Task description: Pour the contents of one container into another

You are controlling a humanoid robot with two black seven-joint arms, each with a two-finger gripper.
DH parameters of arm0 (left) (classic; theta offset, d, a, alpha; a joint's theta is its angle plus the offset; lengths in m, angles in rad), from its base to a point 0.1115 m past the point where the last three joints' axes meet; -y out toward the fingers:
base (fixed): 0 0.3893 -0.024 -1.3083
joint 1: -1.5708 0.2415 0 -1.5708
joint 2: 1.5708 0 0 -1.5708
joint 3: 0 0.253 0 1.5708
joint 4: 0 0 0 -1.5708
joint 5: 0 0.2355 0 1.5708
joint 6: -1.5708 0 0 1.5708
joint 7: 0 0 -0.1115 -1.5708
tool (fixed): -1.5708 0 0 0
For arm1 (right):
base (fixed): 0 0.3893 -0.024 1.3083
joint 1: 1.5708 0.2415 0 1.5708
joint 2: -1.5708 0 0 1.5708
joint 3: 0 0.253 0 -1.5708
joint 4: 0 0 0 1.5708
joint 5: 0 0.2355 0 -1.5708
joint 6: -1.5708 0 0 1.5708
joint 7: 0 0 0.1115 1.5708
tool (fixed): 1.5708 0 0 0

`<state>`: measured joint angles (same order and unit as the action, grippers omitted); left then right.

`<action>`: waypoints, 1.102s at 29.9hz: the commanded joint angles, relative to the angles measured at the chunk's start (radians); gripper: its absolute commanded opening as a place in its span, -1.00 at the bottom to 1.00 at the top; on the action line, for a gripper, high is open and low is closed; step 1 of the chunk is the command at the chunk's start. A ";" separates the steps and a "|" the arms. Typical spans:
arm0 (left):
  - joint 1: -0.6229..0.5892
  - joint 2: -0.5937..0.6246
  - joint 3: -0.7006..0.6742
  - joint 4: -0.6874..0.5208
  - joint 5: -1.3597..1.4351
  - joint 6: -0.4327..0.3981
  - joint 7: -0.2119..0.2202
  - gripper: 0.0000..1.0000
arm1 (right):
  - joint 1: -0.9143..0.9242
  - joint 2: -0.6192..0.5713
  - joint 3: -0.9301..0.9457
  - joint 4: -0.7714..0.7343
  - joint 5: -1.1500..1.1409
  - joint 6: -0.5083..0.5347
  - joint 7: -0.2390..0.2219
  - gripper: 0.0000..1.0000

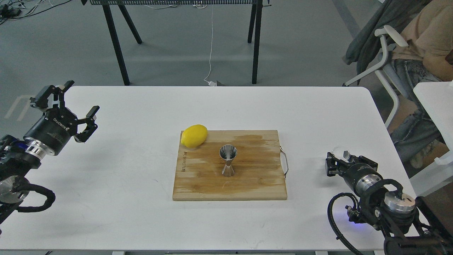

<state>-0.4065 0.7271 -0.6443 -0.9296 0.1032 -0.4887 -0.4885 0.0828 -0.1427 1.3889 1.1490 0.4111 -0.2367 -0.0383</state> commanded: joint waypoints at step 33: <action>0.002 0.000 0.000 0.020 0.000 0.000 0.000 0.88 | -0.051 -0.190 -0.007 0.209 -0.029 0.072 -0.006 0.97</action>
<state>-0.4050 0.7271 -0.6443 -0.9184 0.1030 -0.4887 -0.4887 0.0420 -0.2639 1.3946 1.3135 0.4060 -0.2207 -0.0403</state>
